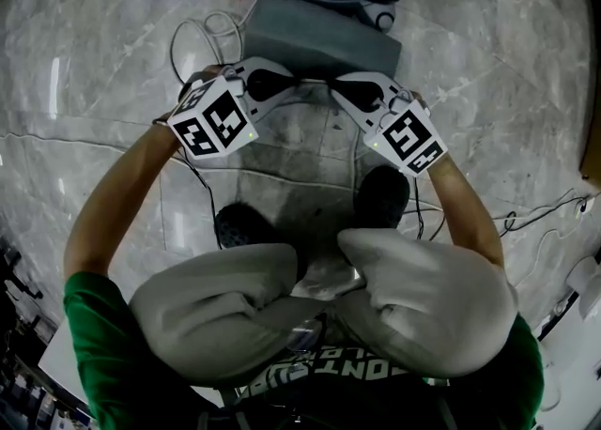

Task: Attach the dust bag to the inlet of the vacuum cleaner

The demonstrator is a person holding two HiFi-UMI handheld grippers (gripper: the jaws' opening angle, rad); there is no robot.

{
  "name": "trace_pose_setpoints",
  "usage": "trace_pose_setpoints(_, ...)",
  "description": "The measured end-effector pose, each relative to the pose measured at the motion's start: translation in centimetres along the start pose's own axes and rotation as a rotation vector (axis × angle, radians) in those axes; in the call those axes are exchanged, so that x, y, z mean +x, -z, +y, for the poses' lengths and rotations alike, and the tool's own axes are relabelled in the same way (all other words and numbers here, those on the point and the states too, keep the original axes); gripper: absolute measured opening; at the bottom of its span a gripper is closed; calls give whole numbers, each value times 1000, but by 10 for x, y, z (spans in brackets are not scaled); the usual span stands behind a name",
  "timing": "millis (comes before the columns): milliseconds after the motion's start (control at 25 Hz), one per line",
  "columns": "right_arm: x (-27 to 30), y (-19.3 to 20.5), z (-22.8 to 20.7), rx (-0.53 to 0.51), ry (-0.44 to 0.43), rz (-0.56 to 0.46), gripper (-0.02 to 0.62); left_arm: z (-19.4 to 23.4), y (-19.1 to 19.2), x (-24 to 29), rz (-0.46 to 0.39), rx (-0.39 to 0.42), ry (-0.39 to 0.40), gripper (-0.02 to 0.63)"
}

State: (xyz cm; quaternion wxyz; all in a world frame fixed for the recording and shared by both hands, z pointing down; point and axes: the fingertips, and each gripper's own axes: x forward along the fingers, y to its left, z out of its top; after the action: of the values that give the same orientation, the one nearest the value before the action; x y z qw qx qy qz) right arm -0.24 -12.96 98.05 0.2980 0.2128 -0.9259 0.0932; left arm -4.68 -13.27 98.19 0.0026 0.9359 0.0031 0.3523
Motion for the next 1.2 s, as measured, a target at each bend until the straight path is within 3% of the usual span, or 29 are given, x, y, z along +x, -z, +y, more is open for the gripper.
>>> trace_pose_setpoints(400,-60,-85,-14,-57,11,-138,18,26,-86,-61,-184,43,-124,11)
trace_pose_setpoints(600,-93,-132,-12,-81,25,-221,17,26,-122,-95,-254,48,-141,11)
trace_pose_setpoints(920,-133,-181,-15,-156,72,-292,17,30,-174,-136,-314,71,-189,11)
trace_pose_setpoints(1200,-156,-202,-20,-156,103,-335,17,35,-203,-154,-301,106,-220,11)
